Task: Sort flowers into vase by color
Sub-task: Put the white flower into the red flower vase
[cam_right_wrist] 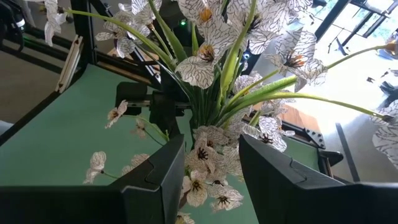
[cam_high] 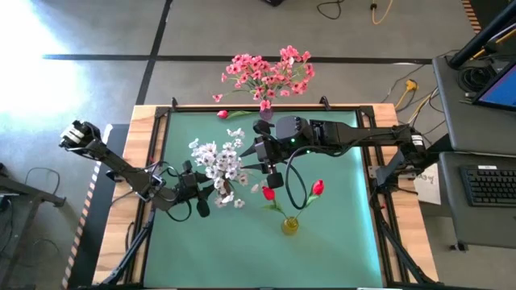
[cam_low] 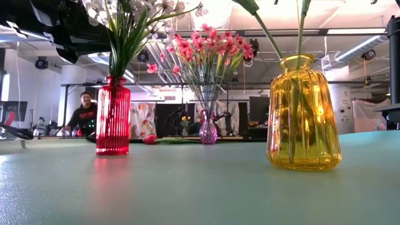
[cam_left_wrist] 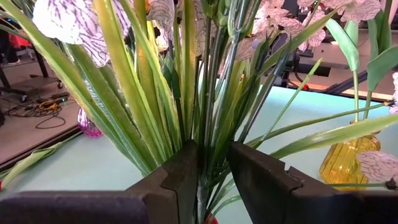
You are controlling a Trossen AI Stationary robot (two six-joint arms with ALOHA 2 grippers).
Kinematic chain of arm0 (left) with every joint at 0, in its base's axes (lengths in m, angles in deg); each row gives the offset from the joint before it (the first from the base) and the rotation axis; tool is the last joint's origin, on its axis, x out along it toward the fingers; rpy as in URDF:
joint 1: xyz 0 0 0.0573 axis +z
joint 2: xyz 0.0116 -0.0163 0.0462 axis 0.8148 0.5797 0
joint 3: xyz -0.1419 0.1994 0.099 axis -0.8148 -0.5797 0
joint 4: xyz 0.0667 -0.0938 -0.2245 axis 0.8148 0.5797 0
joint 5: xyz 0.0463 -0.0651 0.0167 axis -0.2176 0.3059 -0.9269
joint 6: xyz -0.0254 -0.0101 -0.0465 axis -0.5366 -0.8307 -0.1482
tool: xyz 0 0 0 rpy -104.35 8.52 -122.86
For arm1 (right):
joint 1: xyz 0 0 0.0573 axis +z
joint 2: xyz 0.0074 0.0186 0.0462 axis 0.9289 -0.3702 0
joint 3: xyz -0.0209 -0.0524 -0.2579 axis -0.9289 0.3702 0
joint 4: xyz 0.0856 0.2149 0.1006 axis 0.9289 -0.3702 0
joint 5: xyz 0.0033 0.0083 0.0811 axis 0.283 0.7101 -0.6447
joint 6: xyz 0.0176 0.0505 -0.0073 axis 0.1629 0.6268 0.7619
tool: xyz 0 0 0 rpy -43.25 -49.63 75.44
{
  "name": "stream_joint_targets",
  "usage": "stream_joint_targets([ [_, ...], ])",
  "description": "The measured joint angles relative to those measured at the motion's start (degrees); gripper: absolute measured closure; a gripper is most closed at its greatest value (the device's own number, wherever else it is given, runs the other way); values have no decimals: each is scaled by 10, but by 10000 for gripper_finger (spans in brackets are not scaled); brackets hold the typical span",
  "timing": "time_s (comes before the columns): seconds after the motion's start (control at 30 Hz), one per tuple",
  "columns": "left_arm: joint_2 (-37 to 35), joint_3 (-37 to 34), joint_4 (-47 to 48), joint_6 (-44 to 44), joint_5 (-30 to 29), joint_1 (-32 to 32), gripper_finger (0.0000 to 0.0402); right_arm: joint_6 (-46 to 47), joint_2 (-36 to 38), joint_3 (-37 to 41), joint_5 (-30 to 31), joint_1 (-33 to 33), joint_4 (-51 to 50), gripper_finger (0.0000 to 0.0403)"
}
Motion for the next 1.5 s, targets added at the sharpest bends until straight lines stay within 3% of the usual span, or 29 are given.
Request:
stream_joint_targets([
  [0.37, 0, 0, 0, -1, 0, 0, 290, 0, 0, 0, 0, 0, 0, 257],
  [0.83, 0, 0, 13, -3, 4, 0, 222, 1, 0, 0, 0, 0, 0, 257],
  [1.5, 0, 0, 18, -8, 24, 0, 221, 1, 0, 0, 0, 0, 0, 257],
])
